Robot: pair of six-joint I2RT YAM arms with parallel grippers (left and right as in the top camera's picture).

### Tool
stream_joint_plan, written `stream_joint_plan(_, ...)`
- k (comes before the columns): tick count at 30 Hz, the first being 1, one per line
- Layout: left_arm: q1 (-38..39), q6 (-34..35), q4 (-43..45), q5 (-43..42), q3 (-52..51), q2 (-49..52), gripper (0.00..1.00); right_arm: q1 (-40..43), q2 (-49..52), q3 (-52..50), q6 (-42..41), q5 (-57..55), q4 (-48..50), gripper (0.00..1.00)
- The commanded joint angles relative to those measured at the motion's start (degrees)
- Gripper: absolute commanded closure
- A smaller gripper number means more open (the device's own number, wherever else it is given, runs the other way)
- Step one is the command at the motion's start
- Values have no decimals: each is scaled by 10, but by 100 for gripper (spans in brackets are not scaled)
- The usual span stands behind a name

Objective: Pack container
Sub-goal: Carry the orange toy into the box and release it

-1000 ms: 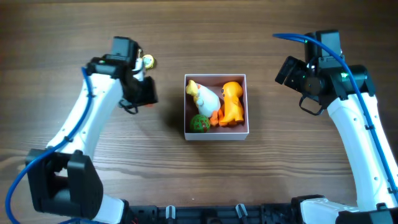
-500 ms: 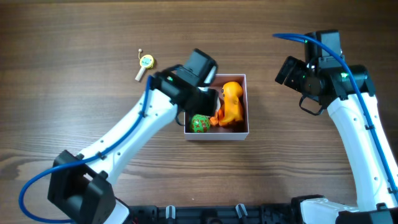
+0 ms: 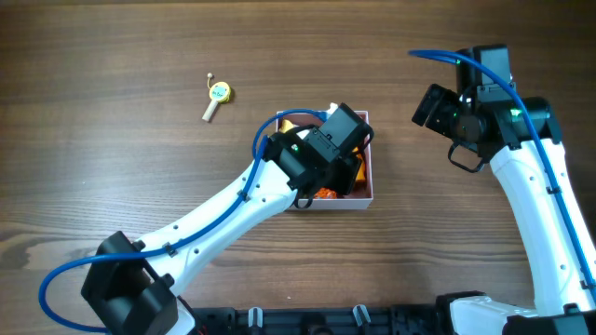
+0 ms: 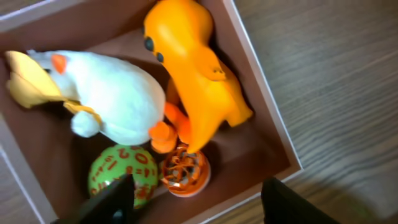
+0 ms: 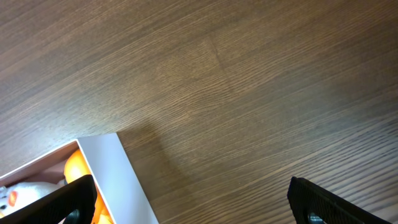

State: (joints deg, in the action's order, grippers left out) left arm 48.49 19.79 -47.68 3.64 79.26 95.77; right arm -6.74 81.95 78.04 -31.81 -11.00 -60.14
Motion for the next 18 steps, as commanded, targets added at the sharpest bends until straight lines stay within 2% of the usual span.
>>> stream_joint_plan(1,-9,-1,1,68,17,-13,32,1,2,1,3,-10,1,0)
stream_joint_plan(3,-27,0,-9,95,31,-38,32,1,2,1,3,-10,1,0)
stream_joint_plan(6,-63,9,-16,91,42,-84,32,1,2,1,3,-10,1,0)
stream_joint_plan(9,-111,16,-36,90,42,-120,26,1,2,1,3,-10,1,0)
stream_joint_plan(12,-151,17,-67,86,42,-131,21,1,2,1,3,-10,1,0)
stream_joint_plan(18,-203,17,-109,84,42,-130,19,1,2,1,3,-10,1,0)
